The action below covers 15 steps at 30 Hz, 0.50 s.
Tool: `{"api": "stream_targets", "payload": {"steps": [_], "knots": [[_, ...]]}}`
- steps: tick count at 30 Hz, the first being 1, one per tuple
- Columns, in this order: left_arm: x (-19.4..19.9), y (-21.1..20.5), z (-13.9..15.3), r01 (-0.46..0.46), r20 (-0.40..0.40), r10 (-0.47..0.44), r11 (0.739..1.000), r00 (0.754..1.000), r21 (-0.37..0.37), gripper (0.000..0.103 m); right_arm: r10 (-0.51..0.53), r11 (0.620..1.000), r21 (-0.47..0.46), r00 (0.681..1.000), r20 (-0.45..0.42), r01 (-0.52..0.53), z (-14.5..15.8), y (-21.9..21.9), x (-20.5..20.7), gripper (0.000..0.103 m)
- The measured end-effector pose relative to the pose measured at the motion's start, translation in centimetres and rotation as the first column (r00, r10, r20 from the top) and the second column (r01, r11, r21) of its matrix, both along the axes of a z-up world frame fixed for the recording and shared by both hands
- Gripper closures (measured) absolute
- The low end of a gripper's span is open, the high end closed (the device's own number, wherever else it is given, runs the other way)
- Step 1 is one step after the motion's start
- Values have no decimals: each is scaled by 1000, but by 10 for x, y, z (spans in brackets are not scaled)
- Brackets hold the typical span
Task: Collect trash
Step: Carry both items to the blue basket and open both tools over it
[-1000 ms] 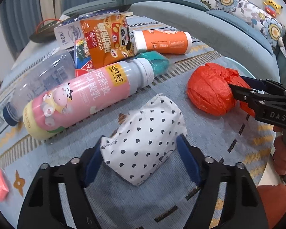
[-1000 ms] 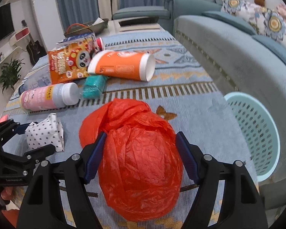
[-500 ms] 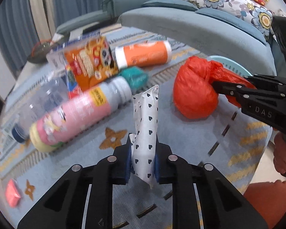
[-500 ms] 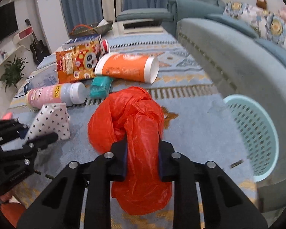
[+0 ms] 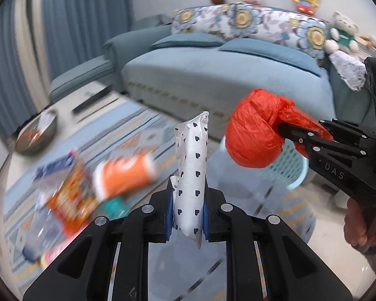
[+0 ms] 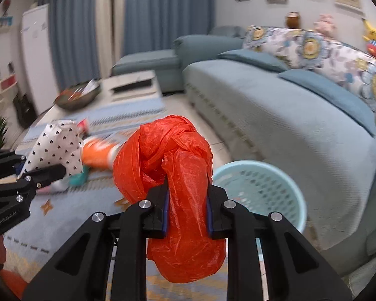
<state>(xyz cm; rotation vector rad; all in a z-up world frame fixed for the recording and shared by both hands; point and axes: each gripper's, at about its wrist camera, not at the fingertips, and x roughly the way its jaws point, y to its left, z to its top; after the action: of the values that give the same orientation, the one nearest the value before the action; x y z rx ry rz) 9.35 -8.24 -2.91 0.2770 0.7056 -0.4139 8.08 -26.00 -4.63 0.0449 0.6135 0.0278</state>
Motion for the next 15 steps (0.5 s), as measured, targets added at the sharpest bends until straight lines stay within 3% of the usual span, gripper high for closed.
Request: {"api": "stream_targets", "payload": {"steps": [3,5,11,15], "knots": [[8,-43,4,53,15,-53,998,998,19,87,-66,996,56,998,-11,67,2,-40,3,84],[14,-68,3,86,9,-86,996,996,18,87,-127,979,151,990,-69,136,-3,-79,9,84],[43,-121,-27,136,-56,-135,990,989,21,87,-289,946,117,949,-123,303,-27,-138,20,84],[65,-143,-64,149,-169,-146,989,975,6,87,-336,926,109,921,-194,361,-58,-160,24,84]]}}
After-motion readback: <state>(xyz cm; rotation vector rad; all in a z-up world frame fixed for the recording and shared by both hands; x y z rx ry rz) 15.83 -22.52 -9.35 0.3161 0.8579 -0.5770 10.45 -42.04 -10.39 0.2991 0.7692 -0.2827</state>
